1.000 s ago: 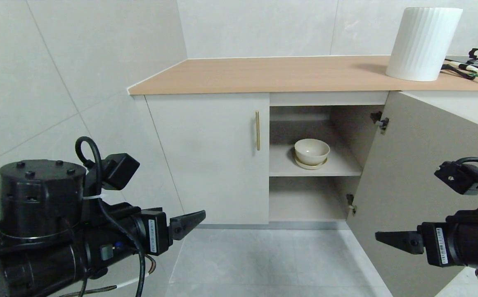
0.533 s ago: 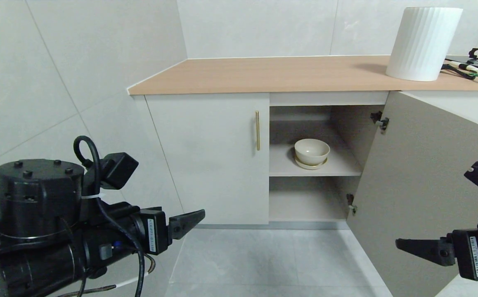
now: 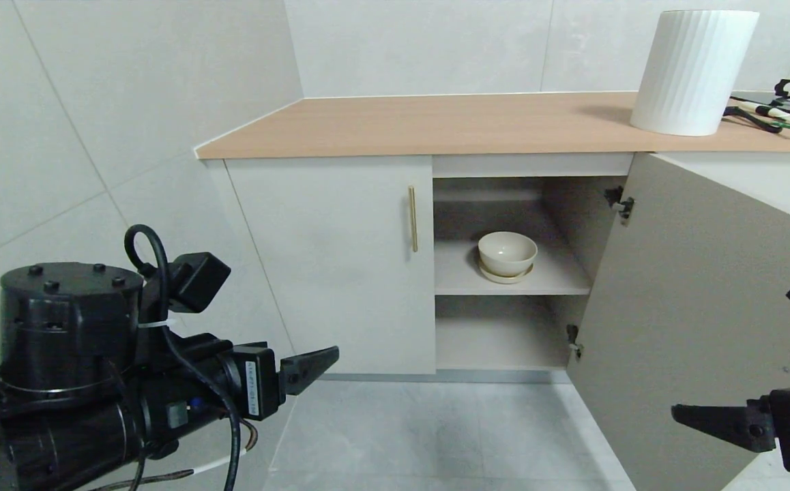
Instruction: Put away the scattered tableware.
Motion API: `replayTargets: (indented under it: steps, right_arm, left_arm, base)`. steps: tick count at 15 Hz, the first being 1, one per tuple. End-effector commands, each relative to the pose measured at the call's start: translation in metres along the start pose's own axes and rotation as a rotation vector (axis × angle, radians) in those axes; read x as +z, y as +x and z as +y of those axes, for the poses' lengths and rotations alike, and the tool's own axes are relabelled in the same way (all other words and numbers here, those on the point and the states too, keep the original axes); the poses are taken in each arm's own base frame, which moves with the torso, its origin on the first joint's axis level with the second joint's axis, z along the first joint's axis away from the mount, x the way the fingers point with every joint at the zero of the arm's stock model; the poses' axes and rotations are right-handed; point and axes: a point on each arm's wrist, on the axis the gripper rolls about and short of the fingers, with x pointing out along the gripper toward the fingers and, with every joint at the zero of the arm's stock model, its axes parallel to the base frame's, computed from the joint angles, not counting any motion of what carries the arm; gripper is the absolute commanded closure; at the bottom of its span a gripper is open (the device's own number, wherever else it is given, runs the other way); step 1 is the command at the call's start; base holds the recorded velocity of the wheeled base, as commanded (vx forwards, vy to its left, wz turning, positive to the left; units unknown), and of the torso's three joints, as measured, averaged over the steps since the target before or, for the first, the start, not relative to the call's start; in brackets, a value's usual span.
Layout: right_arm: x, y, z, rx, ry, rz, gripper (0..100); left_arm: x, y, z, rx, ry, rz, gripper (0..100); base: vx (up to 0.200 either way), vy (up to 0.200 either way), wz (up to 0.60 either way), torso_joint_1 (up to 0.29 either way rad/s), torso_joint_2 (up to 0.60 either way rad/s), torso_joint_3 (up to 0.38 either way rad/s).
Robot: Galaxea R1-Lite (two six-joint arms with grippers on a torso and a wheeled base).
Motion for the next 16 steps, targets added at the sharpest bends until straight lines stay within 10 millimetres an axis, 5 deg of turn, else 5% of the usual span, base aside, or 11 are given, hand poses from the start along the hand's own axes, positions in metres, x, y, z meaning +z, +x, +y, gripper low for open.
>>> replayTargets:
  steps: [1, 10, 13, 16]
  right_arm:
    - [0.006, -0.002, -0.005, -0.043, 0.02, 0.005, 0]
    - [0.01, -0.027, -0.039, -0.298, 0.012, 0.163, 0]
    - [0.017, -0.015, -0.06, -0.5, 0.069, 0.185, 0]
    - [0.033, 0.019, -0.086, -0.577, 0.162, 0.135, 0]
  left_arm:
    - [0.0, 0.001, 0.0, 0.001, -0.001, 0.001, 0]
    - [0.0, 0.001, 0.0, 0.0, -0.001, 0.002, 0]
    - [0.0, 0.0, 0.0, 0.0, -0.003, -0.003, 0]
    - [0.001, 0.0, 0.0, -0.001, -0.003, -0.006, 0]
  base:
    - [0.0, -0.2, 0.0, -0.002, 0.0, 0.007]
    - [0.0, -0.156, 0.0, 0.002, 0.0, 0.003]
    - [0.0, 0.0, 0.0, 0.0, 0.0, 0.0]
    - [0.0, 0.0, 0.0, 0.0, 0.0, 0.0]
